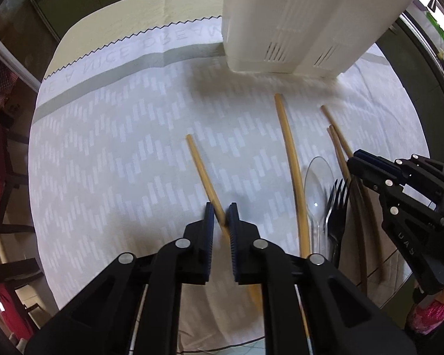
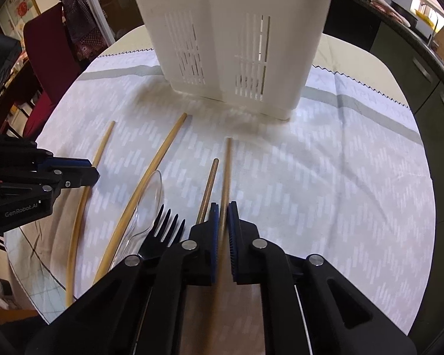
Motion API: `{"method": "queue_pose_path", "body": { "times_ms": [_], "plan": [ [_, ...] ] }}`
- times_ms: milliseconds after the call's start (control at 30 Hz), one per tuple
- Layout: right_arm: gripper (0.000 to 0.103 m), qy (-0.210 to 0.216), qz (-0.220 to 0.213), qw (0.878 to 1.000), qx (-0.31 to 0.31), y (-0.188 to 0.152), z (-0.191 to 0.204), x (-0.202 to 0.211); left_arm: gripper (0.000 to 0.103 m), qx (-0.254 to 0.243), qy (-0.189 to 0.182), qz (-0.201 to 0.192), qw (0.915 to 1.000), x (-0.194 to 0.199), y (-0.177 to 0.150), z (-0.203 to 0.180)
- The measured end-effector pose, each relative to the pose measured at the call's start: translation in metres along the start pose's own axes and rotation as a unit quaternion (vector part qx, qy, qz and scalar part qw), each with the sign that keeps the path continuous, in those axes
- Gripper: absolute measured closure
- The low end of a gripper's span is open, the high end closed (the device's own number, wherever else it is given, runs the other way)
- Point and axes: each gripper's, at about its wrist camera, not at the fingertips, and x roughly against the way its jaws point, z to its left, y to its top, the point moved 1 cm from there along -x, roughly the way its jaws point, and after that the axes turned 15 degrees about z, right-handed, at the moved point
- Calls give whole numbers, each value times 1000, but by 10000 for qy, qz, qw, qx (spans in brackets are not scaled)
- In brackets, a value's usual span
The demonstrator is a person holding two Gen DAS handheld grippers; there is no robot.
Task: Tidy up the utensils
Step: 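Close the left gripper on a chopstick while the right gripper grasps another, then raise both held chopsticks upright and carry them toward the white holder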
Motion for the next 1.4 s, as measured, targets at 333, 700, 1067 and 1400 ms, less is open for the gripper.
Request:
{"method": "queue_pose_path", "body": {
  "times_ms": [333, 700, 1067, 1400],
  "plan": [
    [97, 511, -299, 9980, -238, -20, -29, 28, 97, -232, 85, -296, 9993, 14, 2, -12],
    [96, 806, -1059, 9906, -312, -49, -40, 95, 97, -480, 35, -939, 9944, 70, -36, -15],
    [96, 843, -1510, 9844, -331, -83, -42, 133, 97, -621, -58, -1599, 9852, 115, -76, -19],
    [96, 874, -1760, 9799, -343, -95, -42, 150, 97, -747, -57, -1958, 9778, 138, -95, -24]
  ]
}}
